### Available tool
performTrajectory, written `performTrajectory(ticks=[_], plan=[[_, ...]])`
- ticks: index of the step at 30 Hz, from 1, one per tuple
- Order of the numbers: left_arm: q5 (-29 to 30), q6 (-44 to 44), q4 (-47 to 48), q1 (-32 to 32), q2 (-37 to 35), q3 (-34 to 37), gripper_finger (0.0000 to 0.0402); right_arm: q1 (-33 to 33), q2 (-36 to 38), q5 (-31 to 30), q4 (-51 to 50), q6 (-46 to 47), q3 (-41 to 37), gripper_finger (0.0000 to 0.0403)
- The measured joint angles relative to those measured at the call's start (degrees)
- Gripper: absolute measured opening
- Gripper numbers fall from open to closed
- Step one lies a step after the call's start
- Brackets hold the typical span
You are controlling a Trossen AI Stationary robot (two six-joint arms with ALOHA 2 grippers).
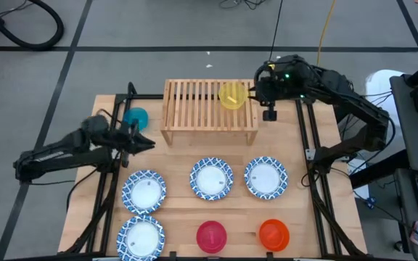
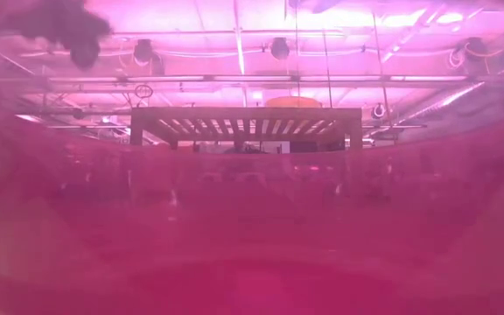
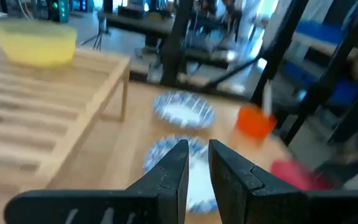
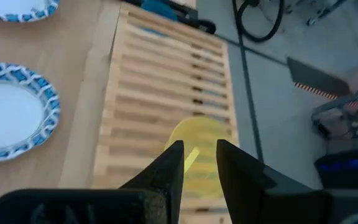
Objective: Place and stack bowls onto a shelf
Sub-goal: Put the top middle white patterned bowl on the shelf
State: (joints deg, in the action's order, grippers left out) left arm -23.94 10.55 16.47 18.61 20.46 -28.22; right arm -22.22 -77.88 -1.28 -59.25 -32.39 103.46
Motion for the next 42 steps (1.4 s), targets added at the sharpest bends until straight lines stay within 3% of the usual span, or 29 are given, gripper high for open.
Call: performTrajectory(ticks=[7,16,25,28,31,42], plan=[[0.0,22.4,-10.4,0.0,0.1,-10.9,0.0067,0.0,1.6,0.0,-3.3,0.2,0.0,0.0089],[-0.2,28.9,-27.6,0.0,0.1,-16.0,0.0067,0.0,1.8,0.0,-3.4,-1.3,0.0,0.0089],[-1.4,29.5,-25.6,0.0,0.2,-16.4,0.0067,0.0,1.8,0.0,-3.4,-0.9,0.0,0.0089],[-0.3,26.4,-21.3,0.0,0.2,-16.6,0.0067,0.0,1.8,0.0,-3.5,-0.8,0.0,0.0089],[3.1,21.0,-10.9,0.0,0.6,-19.9,0.0067,0.0,1.8,0.0,-3.6,-0.8,0.0,0.0089],[17.6,13.7,34.5,0.0,10.8,-42.0,0.0067,0.0,1.8,0.1,-4.3,-0.2,0.0,0.0089]])
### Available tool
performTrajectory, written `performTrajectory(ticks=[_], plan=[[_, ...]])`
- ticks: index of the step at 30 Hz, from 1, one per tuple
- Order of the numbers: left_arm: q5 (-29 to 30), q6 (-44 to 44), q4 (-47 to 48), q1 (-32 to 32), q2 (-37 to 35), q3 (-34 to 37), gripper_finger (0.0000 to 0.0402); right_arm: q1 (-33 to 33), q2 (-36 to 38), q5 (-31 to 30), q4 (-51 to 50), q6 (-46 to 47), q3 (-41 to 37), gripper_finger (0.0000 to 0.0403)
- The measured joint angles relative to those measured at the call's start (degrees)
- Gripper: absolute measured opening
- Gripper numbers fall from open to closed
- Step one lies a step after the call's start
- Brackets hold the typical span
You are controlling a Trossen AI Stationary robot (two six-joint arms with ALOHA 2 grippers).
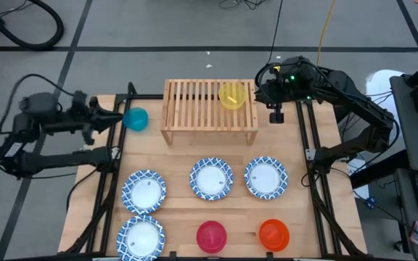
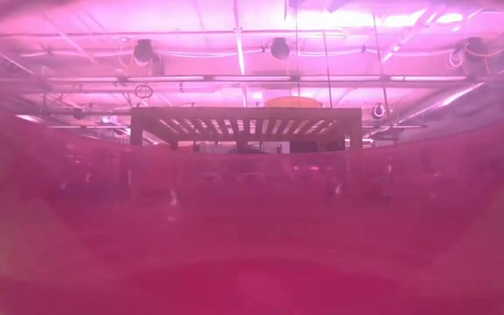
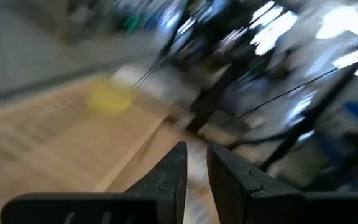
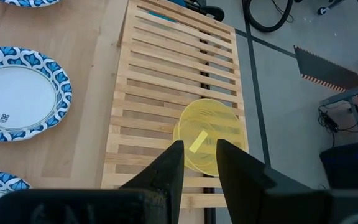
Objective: Place and stack bowls onto a shelf
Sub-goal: Put the top middle white patterned bowl on the shelf
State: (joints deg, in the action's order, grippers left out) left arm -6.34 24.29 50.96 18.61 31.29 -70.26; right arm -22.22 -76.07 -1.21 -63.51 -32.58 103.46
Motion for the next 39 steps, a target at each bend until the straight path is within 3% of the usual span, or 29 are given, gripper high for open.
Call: performTrajectory(ticks=[5,14,22,26,31,39], plan=[[3.4,1.0,14.0,0.0,5.4,-5.0,0.0067,0.0,0.0,0.0,-0.1,0.0,0.0,0.0089],[0.9,2.6,21.1,0.0,10.6,-5.4,0.0065,0.0,0.0,0.0,-0.1,0.0,0.0,0.0089],[-0.4,2.8,25.2,0.0,14.4,-5.4,0.0014,0.0,0.0,0.0,0.0,0.0,0.0,0.0089],[-0.8,4.6,25.2,0.0,16.0,-5.4,0.0006,0.0,0.0,0.0,0.0,0.0,0.0,0.0089],[-1.7,2.9,25.5,0.0,18.4,-5.4,0.0019,0.0,0.0,0.0,0.0,0.0,0.0,0.0089],[-1.7,4.1,25.3,0.0,24.7,-5.4,0.0073,0.0,0.0,0.0,0.0,0.0,0.0,0.0089]])
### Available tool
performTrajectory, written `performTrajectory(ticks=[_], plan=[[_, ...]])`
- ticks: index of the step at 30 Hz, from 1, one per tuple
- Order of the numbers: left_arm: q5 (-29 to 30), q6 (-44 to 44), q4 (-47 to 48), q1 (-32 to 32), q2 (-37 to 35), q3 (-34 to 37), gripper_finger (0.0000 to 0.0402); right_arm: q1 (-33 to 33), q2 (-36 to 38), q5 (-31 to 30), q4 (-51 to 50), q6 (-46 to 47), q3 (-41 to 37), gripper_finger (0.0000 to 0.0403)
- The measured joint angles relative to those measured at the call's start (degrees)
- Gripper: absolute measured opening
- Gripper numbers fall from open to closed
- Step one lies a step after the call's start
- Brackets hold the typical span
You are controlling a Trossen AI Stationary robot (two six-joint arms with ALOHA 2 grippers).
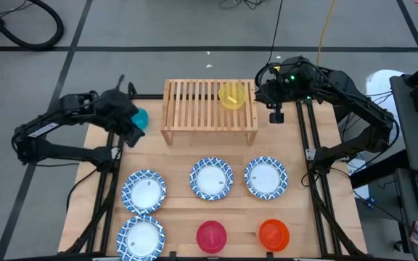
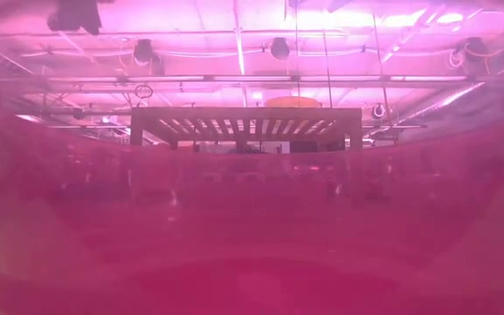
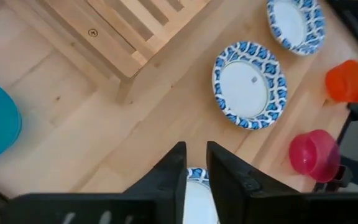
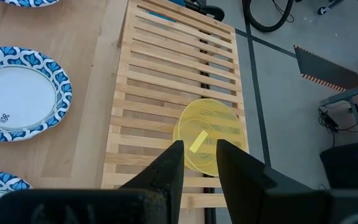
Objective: Place and stack bowls onto a shelf
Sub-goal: Put the top middle white patterned bowl on the shelf
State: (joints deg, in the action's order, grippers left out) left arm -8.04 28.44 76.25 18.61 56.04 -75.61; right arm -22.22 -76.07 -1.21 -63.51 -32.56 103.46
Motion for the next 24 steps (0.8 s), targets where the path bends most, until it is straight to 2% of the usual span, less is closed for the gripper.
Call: performTrajectory(ticks=[6,9,14,17,24], plan=[[-7.6,-0.3,-0.5,-0.4,5.5,0.0,0.0087,0.0,0.0,0.0,0.0,0.0,0.0,0.0089],[-8.4,1.0,-3.4,-3.0,8.5,0.0,0.0088,0.0,0.0,0.0,0.0,0.0,0.0,0.0089],[-8.4,-8.1,-7.4,-10.8,13.7,0.0,0.0088,0.0,0.4,0.0,0.0,0.0,0.0,0.0089],[-5.0,-11.3,-8.4,-16.3,17.2,0.0,0.0088,0.0,1.0,0.0,0.1,0.0,0.0,0.0089],[8.1,-17.4,-12.5,-28.0,25.4,0.0,0.0088,0.0,2.8,0.0,0.3,0.4,0.0,0.0089]])
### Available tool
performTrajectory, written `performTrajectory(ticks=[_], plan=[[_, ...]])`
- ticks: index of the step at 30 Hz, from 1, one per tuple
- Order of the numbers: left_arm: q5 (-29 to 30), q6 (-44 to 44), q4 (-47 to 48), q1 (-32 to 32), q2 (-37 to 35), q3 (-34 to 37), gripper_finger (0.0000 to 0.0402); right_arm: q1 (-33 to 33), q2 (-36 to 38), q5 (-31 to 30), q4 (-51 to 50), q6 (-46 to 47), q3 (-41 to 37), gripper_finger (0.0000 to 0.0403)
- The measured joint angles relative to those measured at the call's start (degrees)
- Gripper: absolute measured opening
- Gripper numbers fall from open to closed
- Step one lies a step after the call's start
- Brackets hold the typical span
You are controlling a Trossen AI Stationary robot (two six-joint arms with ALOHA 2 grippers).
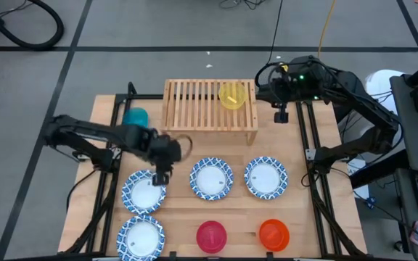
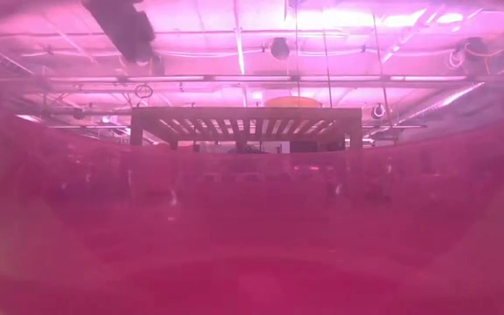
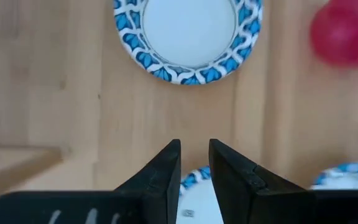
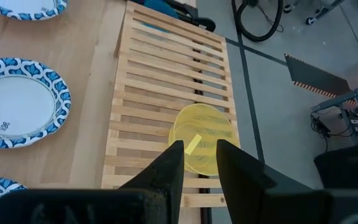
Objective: Place and stack bowls onto a shelf
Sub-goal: Put the top middle white patterned bowl on the shelf
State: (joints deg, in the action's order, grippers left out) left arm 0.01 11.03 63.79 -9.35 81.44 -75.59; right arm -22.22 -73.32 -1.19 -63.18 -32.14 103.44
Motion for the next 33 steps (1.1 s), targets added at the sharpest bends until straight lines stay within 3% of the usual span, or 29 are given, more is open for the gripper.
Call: performTrajectory(ticks=[6,13,21,33], plan=[[6.1,-3.0,-3.4,-6.8,7.7,0.0,0.0088,0.0,1.2,0.0,0.2,0.0,0.0,0.0089],[6.5,-6.6,-13.4,-10.7,15.0,0.0,0.0088,0.0,1.3,0.0,0.3,0.0,0.0,0.0089],[6.5,-12.9,-14.7,-13.0,21.3,0.1,0.0088,0.0,1.3,0.0,0.3,-0.1,0.0,0.0089],[6.6,-9.0,-15.1,-11.8,22.1,0.0,0.0088,0.0,1.3,0.0,0.4,-0.2,0.0,0.0089]])
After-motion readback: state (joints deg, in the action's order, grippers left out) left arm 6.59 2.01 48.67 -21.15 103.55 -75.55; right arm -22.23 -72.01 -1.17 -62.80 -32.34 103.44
